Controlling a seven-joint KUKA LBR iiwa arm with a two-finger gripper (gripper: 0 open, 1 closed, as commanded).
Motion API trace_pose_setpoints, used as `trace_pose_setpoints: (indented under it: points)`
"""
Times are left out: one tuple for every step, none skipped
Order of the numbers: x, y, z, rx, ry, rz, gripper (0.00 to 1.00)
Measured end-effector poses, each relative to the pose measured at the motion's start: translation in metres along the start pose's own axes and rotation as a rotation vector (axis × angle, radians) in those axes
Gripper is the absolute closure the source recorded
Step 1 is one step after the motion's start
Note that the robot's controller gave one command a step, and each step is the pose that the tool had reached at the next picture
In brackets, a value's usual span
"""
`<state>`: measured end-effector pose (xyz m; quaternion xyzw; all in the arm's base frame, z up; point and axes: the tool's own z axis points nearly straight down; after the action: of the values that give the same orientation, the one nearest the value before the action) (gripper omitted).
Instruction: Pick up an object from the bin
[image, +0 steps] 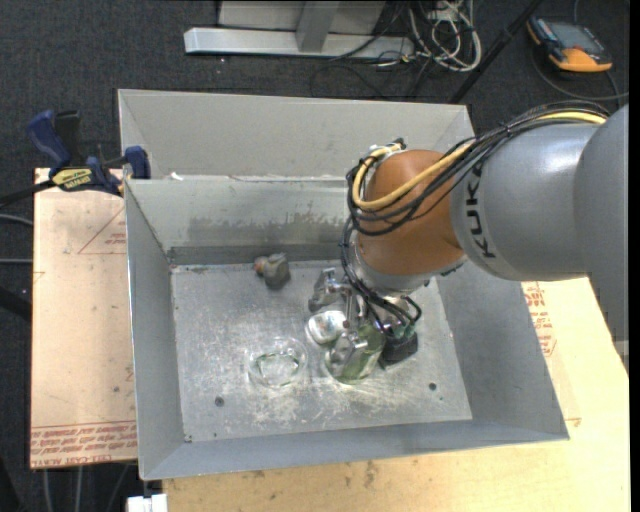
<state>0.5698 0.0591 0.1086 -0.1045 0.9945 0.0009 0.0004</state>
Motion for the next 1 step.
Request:
trace_pose_setpoints:
  points:
    - [-0.0177,-0.062,0.0282,0.001,0.003,-0.234,1.0]
